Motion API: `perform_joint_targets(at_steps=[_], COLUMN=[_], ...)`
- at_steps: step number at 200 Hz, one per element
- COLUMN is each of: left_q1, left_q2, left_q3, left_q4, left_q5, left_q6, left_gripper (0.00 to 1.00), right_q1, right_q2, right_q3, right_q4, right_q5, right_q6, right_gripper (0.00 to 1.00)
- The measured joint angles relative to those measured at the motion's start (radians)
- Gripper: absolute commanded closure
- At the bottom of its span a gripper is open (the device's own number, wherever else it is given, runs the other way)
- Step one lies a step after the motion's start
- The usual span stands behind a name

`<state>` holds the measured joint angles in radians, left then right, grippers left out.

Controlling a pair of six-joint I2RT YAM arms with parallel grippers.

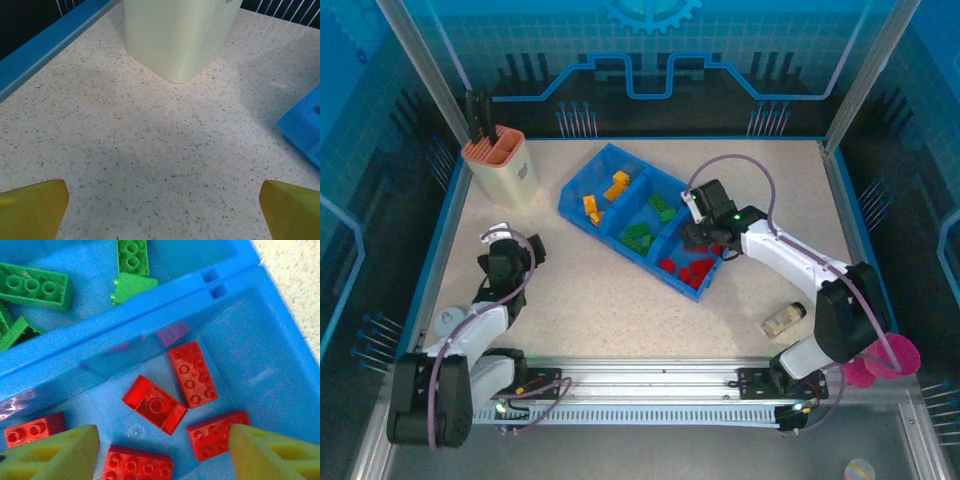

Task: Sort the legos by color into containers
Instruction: Place the lego in the container, then reset both arms

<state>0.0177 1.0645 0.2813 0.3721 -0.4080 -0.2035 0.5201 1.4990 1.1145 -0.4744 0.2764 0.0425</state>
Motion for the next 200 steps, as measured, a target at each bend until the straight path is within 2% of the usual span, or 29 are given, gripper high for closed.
perform_joint_targets(at_steps=[7,10,36,67,79,99,114,143,162,200], left_q1=[0.0,0.0,0.001,0.005,0.006,-0.003,-0.022,-0.047,-0.041,-0.039], left_q2=[0.038,0.056,0.187,0.271,0.285,0.366,0.449,0.492,0.492,0.492], left_q3=[-0.009,-0.01,-0.006,0.066,0.067,0.046,0.045,0.061,0.083,0.091], left_q4=[0.051,0.069,0.217,0.245,0.317,0.481,0.537,0.523,0.525,0.525], left_q5=[0.0,0.001,0.016,0.063,0.104,0.153,0.176,0.228,0.249,0.271], left_q6=[0.012,0.019,0.058,0.091,0.095,0.112,0.141,0.178,0.182,0.185], left_gripper=[0.01,0.01,0.01,0.01,0.01,0.01,0.01,0.01,0.01,0.01], right_q1=[-0.003,-0.005,-0.066,-0.232,-0.295,-0.384,-0.436,-0.473,-0.495,-0.518], right_q2=[-0.032,-0.048,-0.212,-0.357,-0.385,-0.4,-0.406,-0.422,-0.364,-0.309], right_q3=[-0.013,-0.02,-0.122,-0.313,-0.395,-0.497,-0.565,-0.707,-0.782,-0.788], right_q4=[0.022,0.032,0.135,0.31,0.372,0.459,0.55,0.813,1.003,1.093], right_q5=[0.001,0.003,0.003,0.02,0.03,0.035,0.034,0.01,-0.02,-0.125], right_q6=[-0.012,-0.007,-0.037,-0.014,0.006,0.032,0.035,0.003,-0.016,-0.021], right_gripper=[0.02,0.0,0.0,0.0,0.0,0.0,0.0,0.0,0.0,0.0])
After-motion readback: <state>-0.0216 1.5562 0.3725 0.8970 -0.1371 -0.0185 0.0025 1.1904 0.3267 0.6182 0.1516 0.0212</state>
